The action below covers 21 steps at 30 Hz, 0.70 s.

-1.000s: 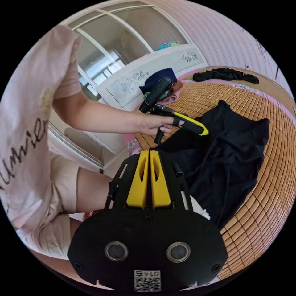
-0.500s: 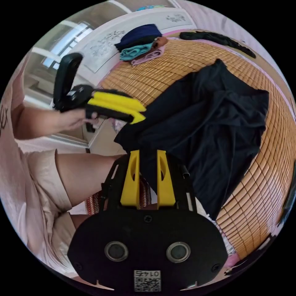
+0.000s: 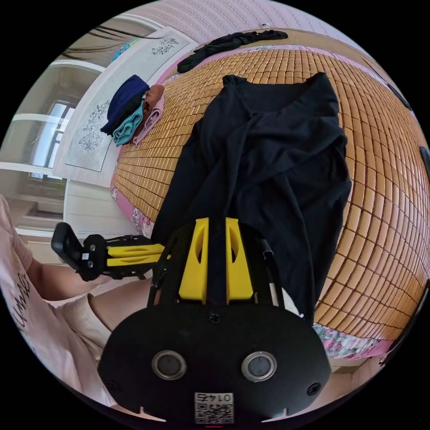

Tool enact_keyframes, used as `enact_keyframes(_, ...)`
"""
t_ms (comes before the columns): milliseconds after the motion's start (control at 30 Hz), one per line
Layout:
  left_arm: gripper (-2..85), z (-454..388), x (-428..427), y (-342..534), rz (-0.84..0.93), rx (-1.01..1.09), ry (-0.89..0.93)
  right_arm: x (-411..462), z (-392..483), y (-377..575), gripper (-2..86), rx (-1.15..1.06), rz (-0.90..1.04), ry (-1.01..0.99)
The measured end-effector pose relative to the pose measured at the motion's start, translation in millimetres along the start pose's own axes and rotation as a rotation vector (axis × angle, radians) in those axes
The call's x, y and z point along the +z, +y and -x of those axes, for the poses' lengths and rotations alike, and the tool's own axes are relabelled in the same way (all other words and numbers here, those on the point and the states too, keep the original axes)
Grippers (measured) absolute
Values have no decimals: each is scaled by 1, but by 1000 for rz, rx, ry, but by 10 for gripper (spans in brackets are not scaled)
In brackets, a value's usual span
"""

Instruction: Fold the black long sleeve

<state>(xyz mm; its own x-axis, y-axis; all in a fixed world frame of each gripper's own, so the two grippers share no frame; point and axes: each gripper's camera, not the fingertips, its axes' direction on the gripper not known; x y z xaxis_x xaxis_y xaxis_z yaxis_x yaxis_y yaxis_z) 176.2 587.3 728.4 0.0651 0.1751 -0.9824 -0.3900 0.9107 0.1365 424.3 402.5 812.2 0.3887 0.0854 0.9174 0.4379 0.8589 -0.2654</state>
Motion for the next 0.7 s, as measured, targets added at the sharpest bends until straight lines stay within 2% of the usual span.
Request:
enact_keyframes(100, -9, 36, -57, 9, -114, -122, 89, -8, -12, -6, 65, -22, -8, 11)
enact_keyframes(167, -9, 81, -88, 24, -160, -298, 120, -11, -23, -10, 63, -28, -4, 19)
enact_keyframes(267, -8, 127, -99, 44, -112, -446, 13, -10, -37, -13, 62, -27, 6, 24)
enact_keyframes(367, -4, 156, -95, 58, -52, -548, -17, -7, -51, -18, 62, -25, 26, 32)
enact_keyframes(567, 33, 175, -100, 53, 26, -552, 14, -24, -86, -48, 68, -70, -4, 149)
enact_keyframes(700, 40, 196, -122, 9, -45, -466, -16, -50, -120, -90, 84, -70, -123, 259)
